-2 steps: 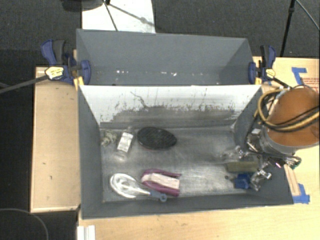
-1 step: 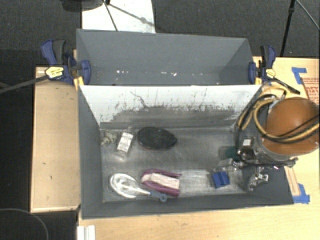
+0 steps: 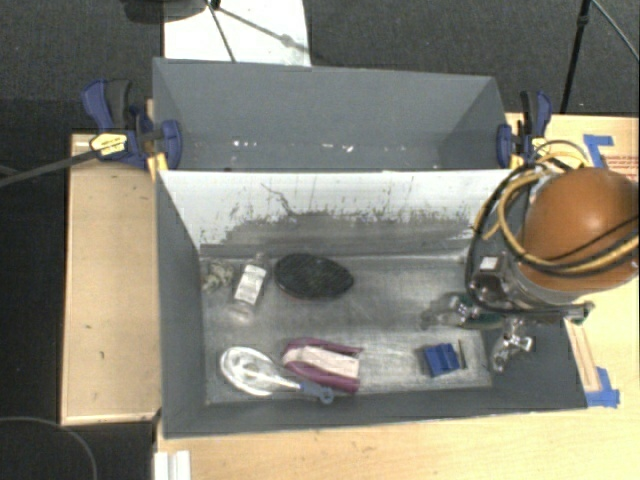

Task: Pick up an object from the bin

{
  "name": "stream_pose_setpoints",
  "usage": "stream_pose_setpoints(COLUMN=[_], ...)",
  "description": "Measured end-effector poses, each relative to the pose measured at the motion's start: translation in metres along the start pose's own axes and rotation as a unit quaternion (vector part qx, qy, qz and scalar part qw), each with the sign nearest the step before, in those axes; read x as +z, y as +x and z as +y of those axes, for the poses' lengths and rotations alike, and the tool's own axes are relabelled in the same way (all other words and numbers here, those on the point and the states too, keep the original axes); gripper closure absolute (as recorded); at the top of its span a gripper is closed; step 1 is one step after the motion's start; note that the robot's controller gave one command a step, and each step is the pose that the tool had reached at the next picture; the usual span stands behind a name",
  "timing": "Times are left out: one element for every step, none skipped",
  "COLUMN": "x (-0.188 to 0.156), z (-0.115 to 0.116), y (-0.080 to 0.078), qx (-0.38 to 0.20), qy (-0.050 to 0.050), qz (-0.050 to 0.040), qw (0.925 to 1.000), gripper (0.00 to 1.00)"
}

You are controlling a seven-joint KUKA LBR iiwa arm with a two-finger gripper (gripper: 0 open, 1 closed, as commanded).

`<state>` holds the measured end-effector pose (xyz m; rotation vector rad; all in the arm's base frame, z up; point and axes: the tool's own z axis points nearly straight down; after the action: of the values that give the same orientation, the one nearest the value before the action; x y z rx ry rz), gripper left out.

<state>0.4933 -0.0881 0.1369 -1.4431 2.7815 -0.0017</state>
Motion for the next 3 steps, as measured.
stream_pose_setpoints(x=[0.067, 0.065, 0.035], z=[0.015, 0.014, -0.051], y=[-0.012, -0.011, -0.098], qx=[-0.1, -0.1, 0.03], qy=[-0.004, -0.002, 0.001], qz=[0.0024, 0.0023, -0.0002], qw=[0.995, 0.995, 0.9996], gripper=[0.0, 1.0, 1.0])
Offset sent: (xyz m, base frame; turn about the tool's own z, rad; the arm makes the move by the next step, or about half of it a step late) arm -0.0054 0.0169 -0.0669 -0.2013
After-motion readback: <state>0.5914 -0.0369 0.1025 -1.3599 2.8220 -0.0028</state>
